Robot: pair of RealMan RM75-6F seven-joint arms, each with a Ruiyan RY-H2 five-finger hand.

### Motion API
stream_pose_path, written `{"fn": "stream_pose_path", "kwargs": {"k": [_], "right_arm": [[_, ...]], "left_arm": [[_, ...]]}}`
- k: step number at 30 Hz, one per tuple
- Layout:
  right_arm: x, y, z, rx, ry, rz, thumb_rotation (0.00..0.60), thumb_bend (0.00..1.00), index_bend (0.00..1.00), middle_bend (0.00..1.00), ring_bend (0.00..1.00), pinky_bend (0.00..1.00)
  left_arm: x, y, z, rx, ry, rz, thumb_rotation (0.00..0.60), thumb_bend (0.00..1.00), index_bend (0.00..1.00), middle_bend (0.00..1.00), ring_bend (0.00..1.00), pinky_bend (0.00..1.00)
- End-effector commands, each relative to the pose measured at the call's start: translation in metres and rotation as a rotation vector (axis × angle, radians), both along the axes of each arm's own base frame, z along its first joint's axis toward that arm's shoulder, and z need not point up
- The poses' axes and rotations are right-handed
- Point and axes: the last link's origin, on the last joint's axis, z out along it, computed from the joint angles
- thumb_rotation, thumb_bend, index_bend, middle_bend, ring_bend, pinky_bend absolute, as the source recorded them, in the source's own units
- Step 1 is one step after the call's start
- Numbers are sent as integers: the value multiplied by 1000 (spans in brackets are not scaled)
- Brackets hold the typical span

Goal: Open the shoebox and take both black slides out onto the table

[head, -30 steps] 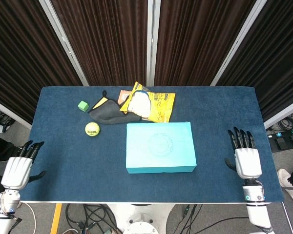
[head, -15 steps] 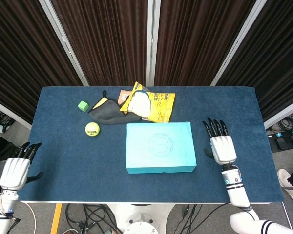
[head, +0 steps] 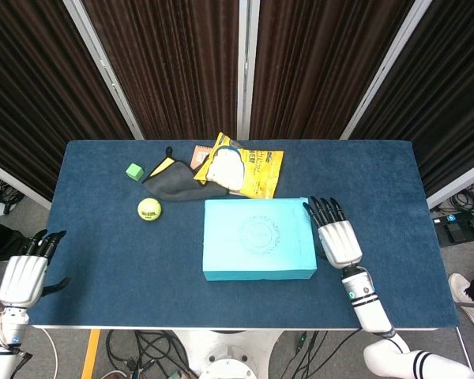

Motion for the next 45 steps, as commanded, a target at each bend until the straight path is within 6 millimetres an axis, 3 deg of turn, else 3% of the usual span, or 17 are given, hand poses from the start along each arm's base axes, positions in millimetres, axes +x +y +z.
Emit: {"fn": "stream_pose_path", "kwargs": {"k": [1, 18, 27, 35, 45], "right_arm": [[3, 4, -3, 22, -11, 22, 600, 4, 0, 0, 0, 0], [24, 28, 0, 91, -91, 114, 600, 0, 0, 0, 0, 0], [-3, 13, 2, 65, 80, 69, 600, 0, 0, 0, 0, 0], [6, -6, -7, 56, 82, 125, 600, 1, 0, 0, 0, 0], [13, -11, -19, 66, 70, 205, 600, 41, 0, 48, 0, 0]], "left_arm": [[0, 0, 0, 0, 0, 0, 600, 0, 116, 173, 113, 321], [0, 0, -2, -8, -5, -6, 600, 0, 116, 173, 113, 321], [1, 0, -3, -12, -5, -6, 600, 0, 116, 172, 113, 321], [-1, -1, -2, -9, 1, -2, 600, 0, 117, 172, 114, 321], [-6, 1, 3, 25, 9, 4, 600, 0, 117, 172, 113, 321]]}}
